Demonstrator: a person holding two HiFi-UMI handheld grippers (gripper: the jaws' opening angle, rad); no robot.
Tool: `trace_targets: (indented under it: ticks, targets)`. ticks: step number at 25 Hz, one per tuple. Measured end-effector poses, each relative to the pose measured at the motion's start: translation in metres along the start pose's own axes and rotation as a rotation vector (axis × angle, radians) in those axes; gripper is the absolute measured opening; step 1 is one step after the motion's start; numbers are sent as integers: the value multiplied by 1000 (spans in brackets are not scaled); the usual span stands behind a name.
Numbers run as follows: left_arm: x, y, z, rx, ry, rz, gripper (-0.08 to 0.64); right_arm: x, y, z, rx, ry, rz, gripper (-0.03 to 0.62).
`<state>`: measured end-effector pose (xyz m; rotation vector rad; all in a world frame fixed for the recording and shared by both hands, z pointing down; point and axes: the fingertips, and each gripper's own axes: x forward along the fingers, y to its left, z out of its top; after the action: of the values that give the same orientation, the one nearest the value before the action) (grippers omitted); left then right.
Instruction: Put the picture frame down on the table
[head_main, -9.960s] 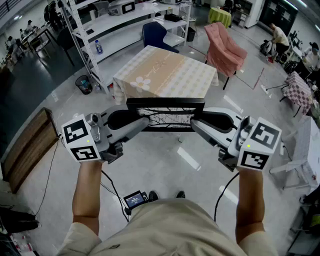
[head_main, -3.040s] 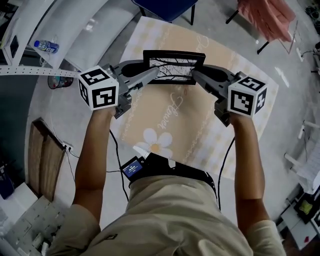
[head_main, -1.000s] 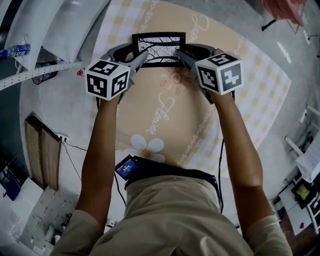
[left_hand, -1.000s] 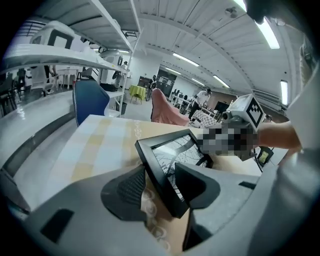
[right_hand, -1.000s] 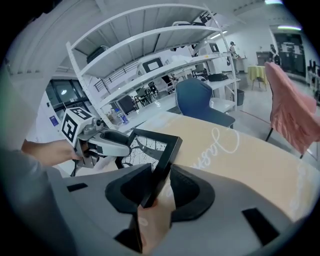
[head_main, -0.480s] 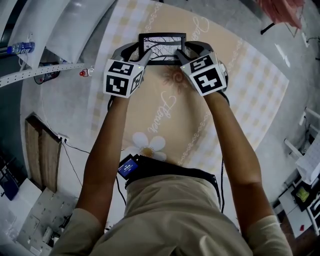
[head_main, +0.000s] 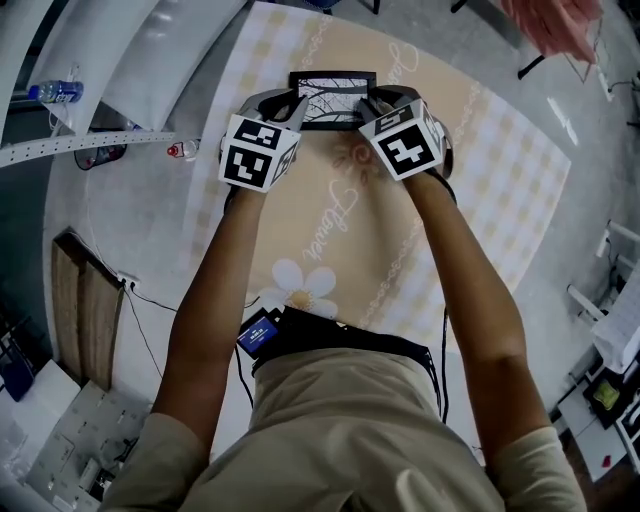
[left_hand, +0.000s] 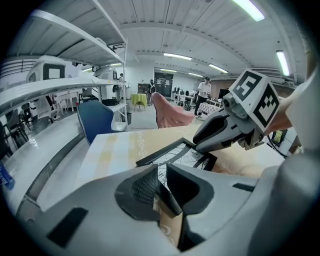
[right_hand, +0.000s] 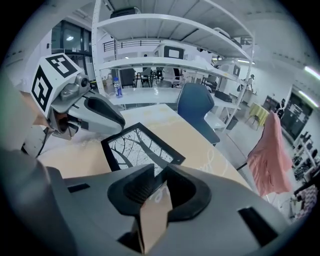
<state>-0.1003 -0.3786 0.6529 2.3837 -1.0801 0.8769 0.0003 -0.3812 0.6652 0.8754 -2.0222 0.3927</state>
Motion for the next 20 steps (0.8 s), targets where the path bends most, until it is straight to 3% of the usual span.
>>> trace_targets:
  ticks: [1, 9, 16, 20]
  targets:
    - [-4, -2, 3, -1, -8, -10, 53, -4, 1, 3, 9, -10, 0, 72]
    - [-61, -8, 48, -33, -133, -89, 6, -55, 12, 51, 57, -123, 30, 42]
    - [-137, -29, 100, -50, -256, -201, 6, -135, 29, 95, 93, -252, 62, 16]
    - [-184, -49, 124, -20, -310, -254, 6, -188, 39, 116, 100, -330, 69, 8]
